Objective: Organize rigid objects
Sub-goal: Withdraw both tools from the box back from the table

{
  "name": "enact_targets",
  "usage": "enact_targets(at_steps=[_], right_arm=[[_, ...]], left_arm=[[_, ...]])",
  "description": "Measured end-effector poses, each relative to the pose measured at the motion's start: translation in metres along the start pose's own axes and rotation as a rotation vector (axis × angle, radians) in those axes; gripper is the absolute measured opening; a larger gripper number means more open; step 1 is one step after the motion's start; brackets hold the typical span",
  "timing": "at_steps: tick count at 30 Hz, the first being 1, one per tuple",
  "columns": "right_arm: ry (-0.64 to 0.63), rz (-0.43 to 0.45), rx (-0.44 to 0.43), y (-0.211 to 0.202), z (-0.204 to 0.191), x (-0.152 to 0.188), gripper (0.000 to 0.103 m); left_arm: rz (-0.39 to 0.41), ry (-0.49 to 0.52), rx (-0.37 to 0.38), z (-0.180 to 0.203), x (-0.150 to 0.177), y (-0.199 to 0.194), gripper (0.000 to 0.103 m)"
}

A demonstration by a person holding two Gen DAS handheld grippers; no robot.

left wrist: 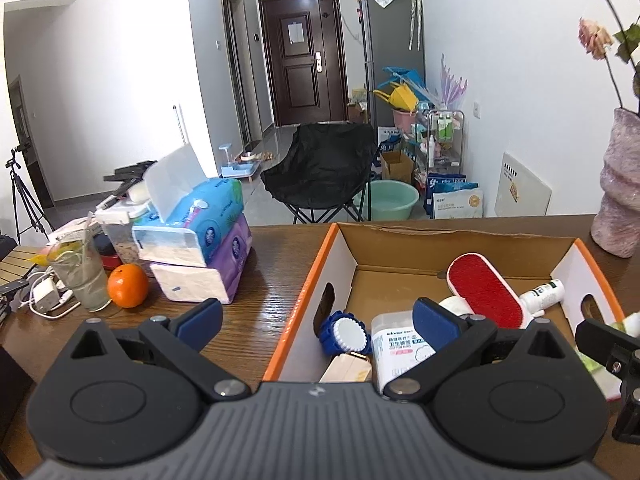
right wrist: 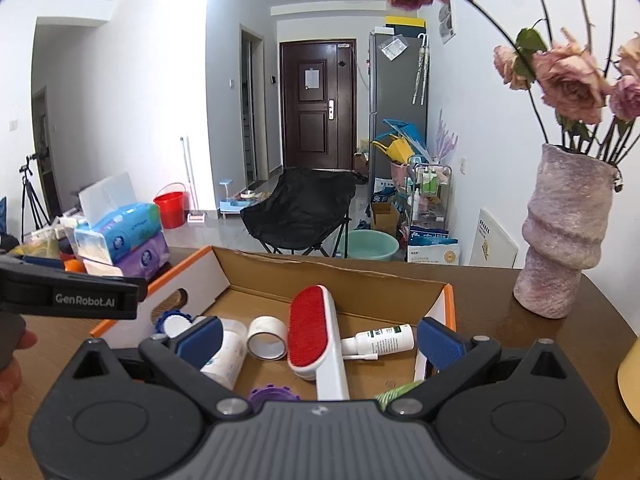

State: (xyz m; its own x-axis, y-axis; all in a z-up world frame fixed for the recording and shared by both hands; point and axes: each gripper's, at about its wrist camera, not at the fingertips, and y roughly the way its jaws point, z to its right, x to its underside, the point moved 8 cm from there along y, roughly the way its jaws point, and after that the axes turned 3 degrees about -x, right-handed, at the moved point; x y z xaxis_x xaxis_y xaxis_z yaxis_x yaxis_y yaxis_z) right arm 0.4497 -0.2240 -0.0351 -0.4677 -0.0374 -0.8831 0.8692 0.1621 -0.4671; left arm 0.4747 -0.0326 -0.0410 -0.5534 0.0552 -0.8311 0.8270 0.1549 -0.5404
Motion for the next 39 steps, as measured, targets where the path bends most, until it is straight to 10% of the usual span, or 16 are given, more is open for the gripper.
enact_targets(at_steps=[27, 39], right_arm=[[-0.003, 0.246, 0.065, -0.258, -0.061, 0.04, 0.103], [-0.031, 0.279, 0.081, -0.342, -0.084, 0.09, 0.103]], left_arm=[[0.256, -0.06, 0.093, -0.065, 0.071, -0.257, 0.103], [0.247, -0.044, 0.106, -0.069, 0.135, -0.329, 0.103]])
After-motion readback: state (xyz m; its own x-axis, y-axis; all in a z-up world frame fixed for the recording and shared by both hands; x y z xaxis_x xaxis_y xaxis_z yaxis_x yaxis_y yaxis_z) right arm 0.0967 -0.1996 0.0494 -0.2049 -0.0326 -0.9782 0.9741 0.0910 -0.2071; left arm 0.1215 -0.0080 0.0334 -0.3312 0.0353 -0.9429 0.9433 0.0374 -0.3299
